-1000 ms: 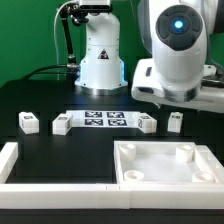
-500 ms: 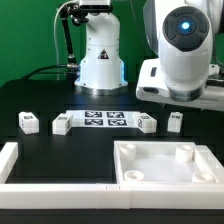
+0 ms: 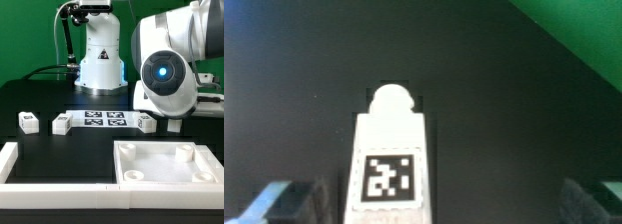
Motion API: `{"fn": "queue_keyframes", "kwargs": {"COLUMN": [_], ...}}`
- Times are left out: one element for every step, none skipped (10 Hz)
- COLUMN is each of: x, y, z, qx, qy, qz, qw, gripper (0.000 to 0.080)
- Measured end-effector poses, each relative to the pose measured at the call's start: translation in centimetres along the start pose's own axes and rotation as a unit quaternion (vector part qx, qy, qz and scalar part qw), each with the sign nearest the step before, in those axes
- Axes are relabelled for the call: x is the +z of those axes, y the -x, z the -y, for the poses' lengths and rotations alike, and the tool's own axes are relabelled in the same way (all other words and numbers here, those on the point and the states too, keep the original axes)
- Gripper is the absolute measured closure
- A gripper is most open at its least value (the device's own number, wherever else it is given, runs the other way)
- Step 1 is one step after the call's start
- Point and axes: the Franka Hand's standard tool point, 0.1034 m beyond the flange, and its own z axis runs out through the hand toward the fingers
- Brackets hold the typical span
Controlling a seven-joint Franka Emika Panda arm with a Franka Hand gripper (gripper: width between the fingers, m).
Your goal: Assemble square table
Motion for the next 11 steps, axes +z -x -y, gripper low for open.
{"fn": "queue_keyframes", "kwargs": {"x": [0.1, 0.0, -0.2, -0.2, 0.0, 0.1, 0.4, 0.6, 0.9, 1.3, 1.5], "y": [-0.1, -0.2, -0.4, -0.6, -0.7, -0.9, -0.9, -0.8, -0.7, -0.7, -0.9], "z": [-0.1, -0.4, -1.4, -2.1, -2.4, -2.4, -2.0, -1.7, -1.5, -1.2, -1.0], "qx": [0.001, -0.004, -0.008, -0.007, 0.011, 0.029, 0.04, 0.043, 0.041, 0.036, 0.02], "qy": [0.0, 0.007, 0.025, 0.038, 0.043, 0.052, 0.052, 0.054, 0.057, 0.061, 0.063], "qz": [0.001, 0.0, -0.004, -0.006, -0.002, 0.0, 0.001, 0.0, 0.001, 0.001, -0.005], "qw": [1.0, 1.0, 1.0, 0.999, 0.999, 0.998, 0.998, 0.998, 0.998, 0.997, 0.998], "gripper": [0.0151, 0.0151, 0.0151, 0.0151, 0.0151, 0.0151, 0.0151, 0.0151, 0.0151, 0.0151, 0.0151]}}
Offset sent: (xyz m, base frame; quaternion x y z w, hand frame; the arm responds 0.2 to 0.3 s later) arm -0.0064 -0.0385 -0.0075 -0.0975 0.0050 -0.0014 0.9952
